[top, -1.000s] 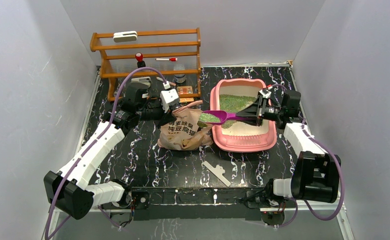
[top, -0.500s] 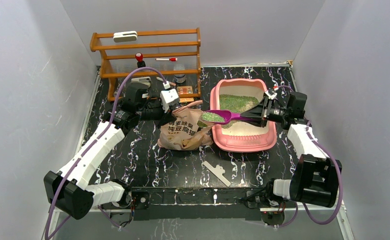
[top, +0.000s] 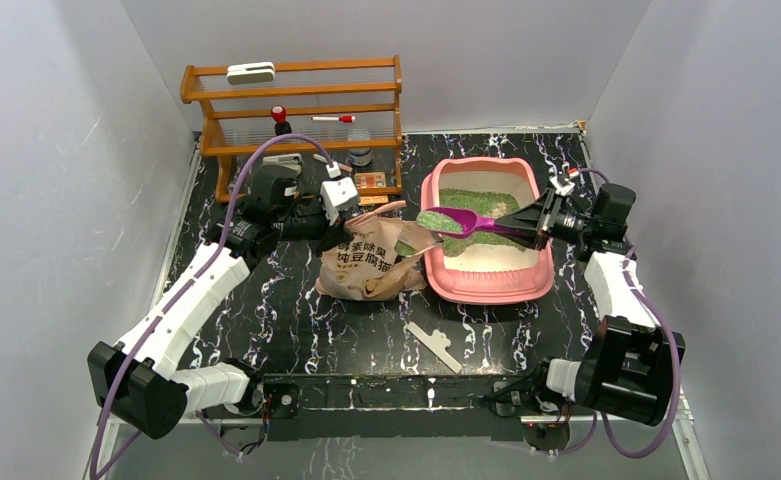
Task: Fill the litter box with clean litter
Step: Pour the cat litter into the litter box.
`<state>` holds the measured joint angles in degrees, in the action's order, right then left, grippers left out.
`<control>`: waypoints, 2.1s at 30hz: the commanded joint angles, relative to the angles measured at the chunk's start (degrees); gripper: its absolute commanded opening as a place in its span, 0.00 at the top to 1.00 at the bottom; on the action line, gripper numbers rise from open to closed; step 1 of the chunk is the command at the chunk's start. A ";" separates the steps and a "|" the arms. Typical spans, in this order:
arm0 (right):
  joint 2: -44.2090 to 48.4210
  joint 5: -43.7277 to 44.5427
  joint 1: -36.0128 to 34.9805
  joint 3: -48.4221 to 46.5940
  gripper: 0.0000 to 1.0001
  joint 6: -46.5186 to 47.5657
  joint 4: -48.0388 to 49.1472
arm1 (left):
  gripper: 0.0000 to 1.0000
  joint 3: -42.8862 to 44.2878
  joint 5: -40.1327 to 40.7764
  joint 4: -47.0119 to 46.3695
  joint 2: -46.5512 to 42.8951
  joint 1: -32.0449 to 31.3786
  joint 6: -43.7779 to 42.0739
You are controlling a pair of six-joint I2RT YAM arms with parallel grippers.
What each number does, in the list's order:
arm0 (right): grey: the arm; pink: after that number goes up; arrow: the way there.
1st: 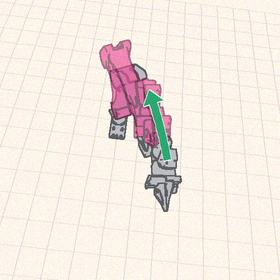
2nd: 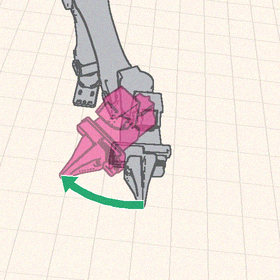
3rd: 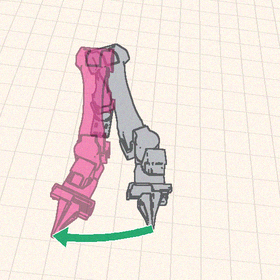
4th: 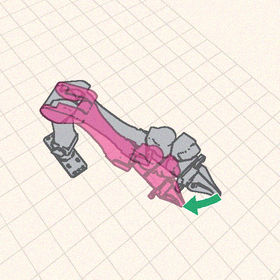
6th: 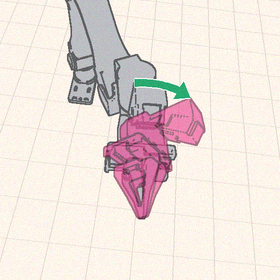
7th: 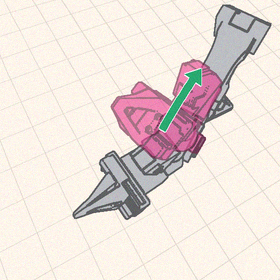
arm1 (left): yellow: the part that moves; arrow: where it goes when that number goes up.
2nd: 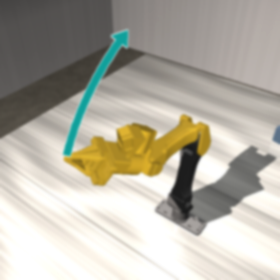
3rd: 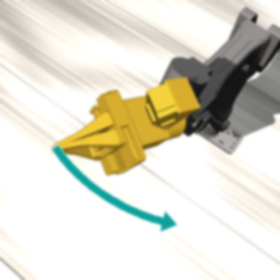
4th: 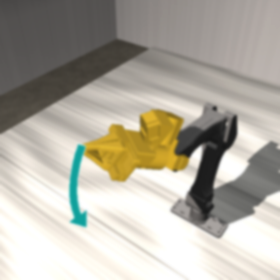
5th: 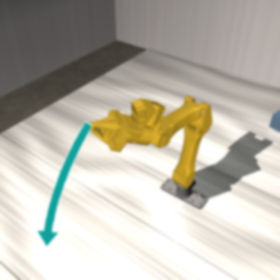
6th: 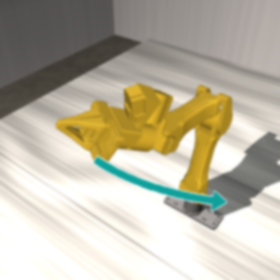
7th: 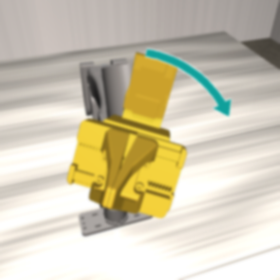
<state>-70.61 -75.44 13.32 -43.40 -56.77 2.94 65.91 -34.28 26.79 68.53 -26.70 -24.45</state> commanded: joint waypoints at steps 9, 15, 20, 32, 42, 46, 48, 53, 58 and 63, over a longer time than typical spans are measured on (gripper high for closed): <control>-0.77 -1.74 7.16 -3.18 1.00 -5.62 9.54 | 1.00 1.75 -5.91 -4.19 -0.98 -0.13 -0.99; -2.90 -1.28 11.14 -2.92 1.00 -6.15 11.18 | 1.00 2.42 -7.63 -3.94 0.24 -0.11 -1.76; -5.74 0.67 12.77 -2.92 1.00 -7.94 14.33 | 1.00 2.67 -7.36 -3.67 0.37 -0.11 -2.75; -10.40 10.52 13.22 -5.43 1.00 -5.44 13.46 | 1.00 2.56 -6.92 -2.68 -0.84 -0.11 -3.11; -9.00 23.58 11.89 -13.68 1.00 15.10 -11.74 | 1.00 2.53 -5.19 -2.35 -2.62 -0.11 -1.64; -6.57 28.42 11.35 -13.40 1.00 17.12 -14.05 | 1.00 1.67 -4.66 -2.28 -3.46 -0.13 -0.77; -5.54 29.68 11.08 -13.34 1.00 17.47 -14.46 | 1.00 1.22 -4.43 -2.30 -4.12 -0.11 -0.53; -3.23 31.90 10.76 -13.18 1.00 18.40 -16.30 | 1.00 0.70 -4.18 -2.31 -5.19 -0.11 0.30; 1.52 34.90 10.76 -10.97 1.00 19.35 -17.91 | 1.00 0.28 -3.73 -1.34 -6.00 -0.11 -0.79; 7.78 39.04 10.76 -7.72 1.00 19.48 -19.43 | 1.00 1.28 -4.24 1.20 -5.77 -0.11 -1.42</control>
<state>-68.14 -40.14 24.23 -52.84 -38.52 -15.70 65.23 -35.05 28.67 66.59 -26.72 -25.50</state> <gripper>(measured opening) 0.348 0.018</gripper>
